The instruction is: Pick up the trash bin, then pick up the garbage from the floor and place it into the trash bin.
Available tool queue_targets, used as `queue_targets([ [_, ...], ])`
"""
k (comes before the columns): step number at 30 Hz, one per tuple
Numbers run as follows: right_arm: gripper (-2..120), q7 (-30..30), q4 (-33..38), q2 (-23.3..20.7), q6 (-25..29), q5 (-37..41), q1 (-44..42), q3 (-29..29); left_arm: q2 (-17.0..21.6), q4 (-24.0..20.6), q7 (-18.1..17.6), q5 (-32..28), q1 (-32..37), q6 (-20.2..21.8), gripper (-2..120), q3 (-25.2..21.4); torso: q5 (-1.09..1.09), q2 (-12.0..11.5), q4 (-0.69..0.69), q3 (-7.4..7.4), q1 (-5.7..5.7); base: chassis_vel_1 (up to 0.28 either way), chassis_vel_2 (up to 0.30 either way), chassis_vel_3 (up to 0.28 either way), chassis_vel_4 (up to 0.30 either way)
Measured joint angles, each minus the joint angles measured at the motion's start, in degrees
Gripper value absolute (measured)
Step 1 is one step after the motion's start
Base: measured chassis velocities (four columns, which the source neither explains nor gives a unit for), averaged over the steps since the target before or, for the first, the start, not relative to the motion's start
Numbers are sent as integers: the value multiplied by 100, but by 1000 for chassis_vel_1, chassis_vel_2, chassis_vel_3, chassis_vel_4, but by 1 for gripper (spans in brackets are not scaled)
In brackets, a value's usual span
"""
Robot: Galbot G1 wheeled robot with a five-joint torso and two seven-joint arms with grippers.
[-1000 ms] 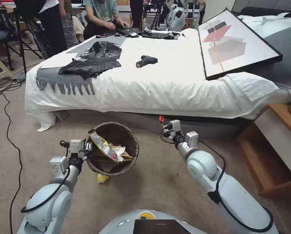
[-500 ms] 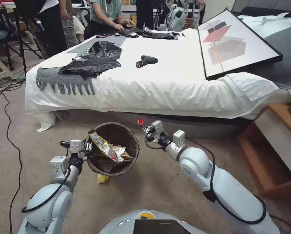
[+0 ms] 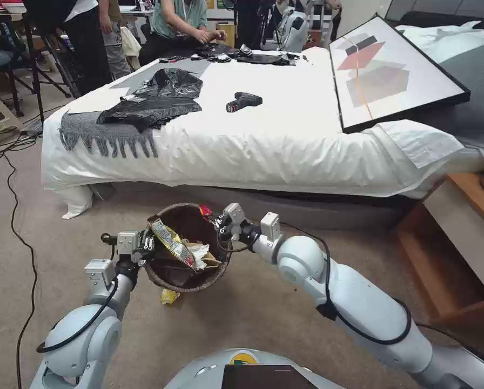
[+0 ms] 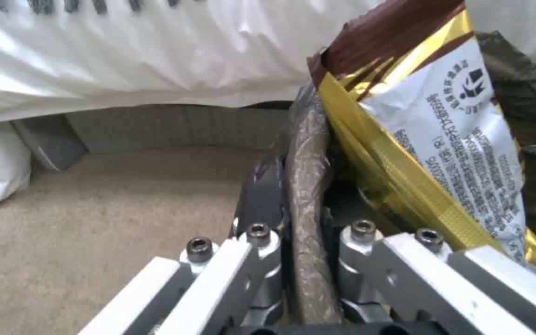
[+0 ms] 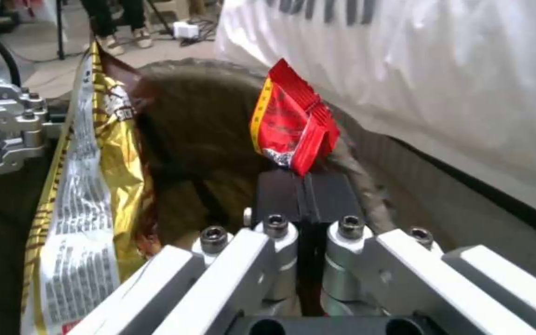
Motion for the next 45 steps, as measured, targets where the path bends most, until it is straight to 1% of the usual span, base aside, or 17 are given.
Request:
queue_targets([
  [20,2,215,-436,407,10,-129,254,-430,2,-29,22,2,5,-5,5,4,0,0,-1,0,0,0,0,0,0],
  [21,0,238,-451,423,15,-154,255,-452,0,-29,23,3,4,-5,5,4,0,0,-1,0,0,0,0,0,0],
  [23,10,337,-467,478,24,-172,255,-519,-11,-29,24,5,-4,-6,5,4,0,0,-1,0,0,0,0,0,0],
  [24,10,337,-467,478,24,-172,255,-519,-11,-29,24,5,-4,-6,5,4,0,0,-1,0,0,0,0,0,0],
  [25,16,359,-483,521,24,-180,259,-546,-19,-28,24,7,-15,-6,5,4,0,0,-1,0,0,0,0,0,0],
  [27,20,371,-499,553,24,-187,263,-565,-22,-27,24,8,-23,-6,5,4,0,0,-1,0,0,0,0,0,0],
  [31,36,425,-535,633,23,-201,266,-629,-27,-26,24,10,-35,-6,5,9,1,0,-1,0,0,0,0,0,0],
  [33,40,433,-539,644,22,-204,266,-642,-30,-26,24,10,-36,-6,5,9,1,0,0,0,0,0,0,0,0],
  [34,44,448,-544,654,22,-207,267,-660,-34,-25,24,12,-37,-6,5,11,1,0,-1,0,0,0,0,0,0],
  [35,52,484,-545,672,20,-210,283,-693,-46,-25,24,18,-37,-5,5,22,1,0,-1,0,0,0,0,0,0],
  [36,52,484,-545,672,20,-210,283,-693,-46,-25,24,18,-37,-5,5,22,1,0,-1,0,0,0,0,0,0],
  [38,64,517,-547,691,18,-210,322,-698,-54,-28,25,23,-40,-5,5,38,1,0,-1,0,0,0,0,0,0],
  [40,66,528,-547,694,18,-210,333,-698,-54,-28,25,25,-44,-5,5,45,1,0,0,0,0,0,0,0,0],
  [41,75,544,-545,697,18,-209,350,-700,-54,-28,25,29,-55,-5,5,56,1,0,-1,0,0,0,0,0,0],
  [43,78,551,-539,698,18,-209,357,-703,-53,-28,25,30,-59,-4,5,60,1,0,-1,0,0,0,0,0,0],
  [44,84,556,-522,700,18,-207,362,-708,-53,-28,26,31,-61,-4,5,64,1,0,-1,0,0,0,0,0,0],
  [45,87,560,-509,701,17,-207,364,-708,-53,-28,27,32,-61,-4,5,65,1,0,-1,0,0,0,0,0,0],
])
